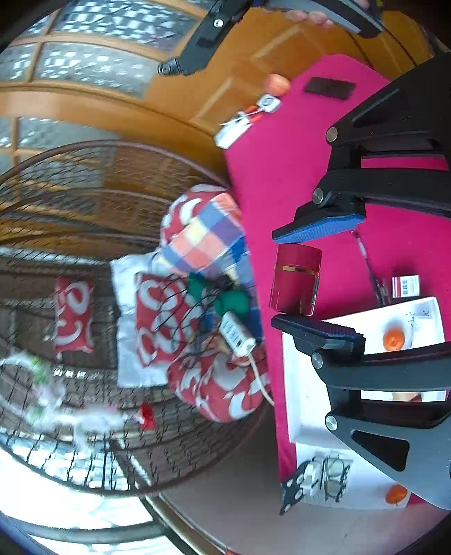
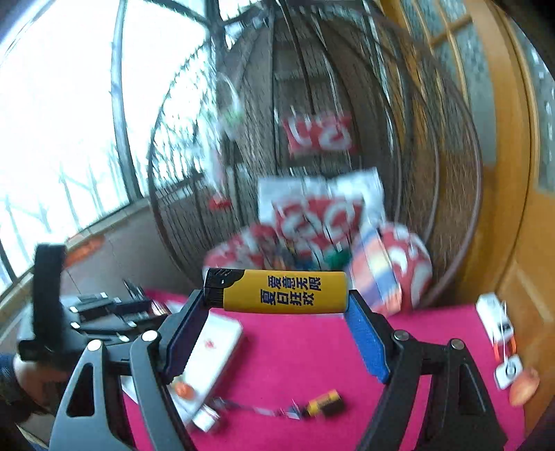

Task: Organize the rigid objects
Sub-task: 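Carry the red cylinder and yellow lighter in both tools over the white tray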

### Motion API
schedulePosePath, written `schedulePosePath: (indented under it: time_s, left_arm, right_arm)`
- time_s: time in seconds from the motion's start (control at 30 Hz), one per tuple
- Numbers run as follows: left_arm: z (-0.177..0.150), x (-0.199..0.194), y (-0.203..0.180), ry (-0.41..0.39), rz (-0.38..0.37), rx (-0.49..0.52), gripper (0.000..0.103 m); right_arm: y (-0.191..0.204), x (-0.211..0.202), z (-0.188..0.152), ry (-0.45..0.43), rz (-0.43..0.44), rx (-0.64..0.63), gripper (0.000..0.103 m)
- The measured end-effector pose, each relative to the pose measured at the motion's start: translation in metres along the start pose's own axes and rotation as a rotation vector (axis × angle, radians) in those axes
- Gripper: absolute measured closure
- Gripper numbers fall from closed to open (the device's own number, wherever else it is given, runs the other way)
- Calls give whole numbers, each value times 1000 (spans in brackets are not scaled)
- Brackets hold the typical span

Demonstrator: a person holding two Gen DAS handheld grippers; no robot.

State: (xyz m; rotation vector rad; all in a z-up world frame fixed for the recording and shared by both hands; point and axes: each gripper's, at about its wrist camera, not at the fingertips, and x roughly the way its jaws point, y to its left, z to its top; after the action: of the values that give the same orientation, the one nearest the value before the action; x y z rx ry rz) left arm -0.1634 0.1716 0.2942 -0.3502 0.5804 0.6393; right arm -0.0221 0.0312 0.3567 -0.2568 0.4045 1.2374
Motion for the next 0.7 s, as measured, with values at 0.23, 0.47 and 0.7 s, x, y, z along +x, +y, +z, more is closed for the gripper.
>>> schedulePosePath:
  time_s: [0.23,0.47,0.7]
  left_arm:
    - [-11,-21,25,-11,33,-48,61]
    - [-25,-35,52,-7,68,-95,61]
    - [-35,-49,84,-21,96,-148,61]
  right_arm:
    - [38,18,10,-4,65,-54,23]
    - [60,31,4,46,118,-59,23]
    - [89,44,1,88,164,-78,23]
